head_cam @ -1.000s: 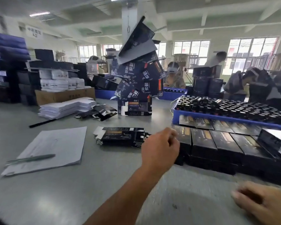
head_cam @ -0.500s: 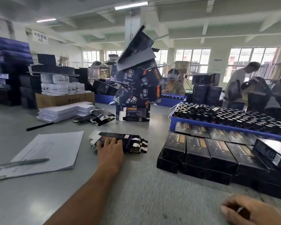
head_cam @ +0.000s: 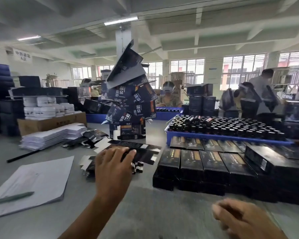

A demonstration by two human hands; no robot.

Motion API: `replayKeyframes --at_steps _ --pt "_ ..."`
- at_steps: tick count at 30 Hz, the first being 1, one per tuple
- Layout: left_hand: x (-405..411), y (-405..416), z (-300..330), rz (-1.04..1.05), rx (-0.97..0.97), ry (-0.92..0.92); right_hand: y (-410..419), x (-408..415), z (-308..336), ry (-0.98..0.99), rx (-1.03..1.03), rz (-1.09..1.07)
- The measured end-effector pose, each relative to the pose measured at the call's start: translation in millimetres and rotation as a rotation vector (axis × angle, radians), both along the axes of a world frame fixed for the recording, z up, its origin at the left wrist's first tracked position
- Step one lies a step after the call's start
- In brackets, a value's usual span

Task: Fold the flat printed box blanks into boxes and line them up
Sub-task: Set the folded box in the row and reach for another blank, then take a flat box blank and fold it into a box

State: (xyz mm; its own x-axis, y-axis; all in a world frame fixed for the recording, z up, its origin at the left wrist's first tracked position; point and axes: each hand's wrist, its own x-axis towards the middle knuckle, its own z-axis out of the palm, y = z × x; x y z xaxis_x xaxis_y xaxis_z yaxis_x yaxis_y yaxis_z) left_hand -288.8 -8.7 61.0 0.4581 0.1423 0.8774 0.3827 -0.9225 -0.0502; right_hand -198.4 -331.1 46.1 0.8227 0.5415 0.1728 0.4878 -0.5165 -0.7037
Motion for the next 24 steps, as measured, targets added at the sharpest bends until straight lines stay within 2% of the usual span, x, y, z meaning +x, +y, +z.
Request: replayKeyframes --at_steps 3,6,8,10,13,15,24 --pt "4.6 -62.6 -3.9 -0.277 0.169 0.048 0.2 -5.6 10.8 0.455 0.394 -0.015" --pt "7.5 -114.1 -15.4 -0.473 0.252 0.154 -2.4 1.9 13.1 0.618 0.622 -0.058" --pt "8.1 -134.4 -19.6 -0.584 0.248 0.232 -5.4 7.5 9.8 0.608 0.692 -0.131" --pt "8.4 -146.5 -19.9 -0.655 0.16 0.341 -8.8 9.5 5.8 0.582 0.686 -0.164" --pt "11.9 -153.2 -11.0 -0.571 -0.014 0.636 -10.3 4.8 8.5 0.591 0.615 -0.064" --pt "16.7 -152.8 -12.3 -0.597 -0.1 0.733 -11.8 4.6 11.5 0.594 0.63 -0.032" --pt "19.2 -128.6 -18.0 -0.576 -0.209 0.573 -12.0 3.3 10.5 0.566 0.612 0.068"
